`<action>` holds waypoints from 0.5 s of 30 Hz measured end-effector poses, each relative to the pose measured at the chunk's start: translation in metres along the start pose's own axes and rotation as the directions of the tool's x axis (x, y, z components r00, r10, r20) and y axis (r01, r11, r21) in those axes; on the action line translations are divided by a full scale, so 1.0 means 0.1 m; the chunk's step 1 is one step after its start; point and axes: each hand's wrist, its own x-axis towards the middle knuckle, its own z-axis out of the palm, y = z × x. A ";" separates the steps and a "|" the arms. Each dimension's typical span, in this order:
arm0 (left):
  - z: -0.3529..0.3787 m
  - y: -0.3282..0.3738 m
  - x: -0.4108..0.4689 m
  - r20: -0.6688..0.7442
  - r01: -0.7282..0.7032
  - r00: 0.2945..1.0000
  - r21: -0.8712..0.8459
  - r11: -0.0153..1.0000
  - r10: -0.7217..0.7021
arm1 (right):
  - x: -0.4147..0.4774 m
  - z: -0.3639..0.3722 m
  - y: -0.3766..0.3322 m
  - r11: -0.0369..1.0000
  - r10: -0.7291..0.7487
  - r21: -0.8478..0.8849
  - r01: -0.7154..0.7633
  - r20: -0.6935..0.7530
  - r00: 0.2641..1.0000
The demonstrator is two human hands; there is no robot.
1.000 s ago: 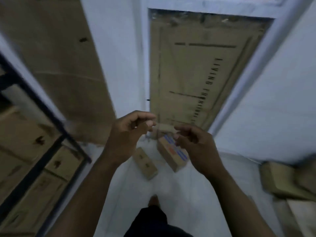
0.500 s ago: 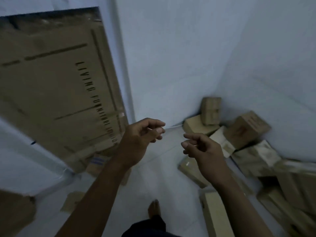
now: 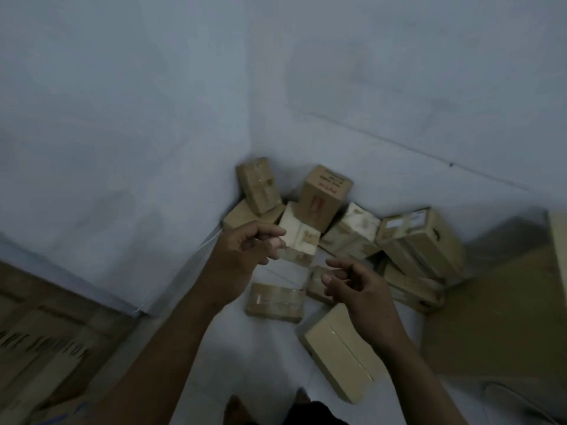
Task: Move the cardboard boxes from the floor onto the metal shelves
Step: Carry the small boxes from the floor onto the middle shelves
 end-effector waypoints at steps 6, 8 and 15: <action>0.76 0.07 0.81 0.153 0.007 0.988 0.017 1.000 -0.010 | 0.50 -0.73 0.17 0.999 0.054 0.014 -0.052 -0.103 0.993; 1.03 0.09 1.05 0.165 0.023 0.986 -0.001 1.000 -0.022 | 0.71 -0.97 0.22 0.998 0.059 0.021 -0.057 -0.108 0.992; 1.91 0.00 1.87 0.262 0.092 0.961 -0.013 0.996 -0.085 | 1.25 -1.89 0.44 0.994 0.097 -0.026 -0.104 -0.193 0.976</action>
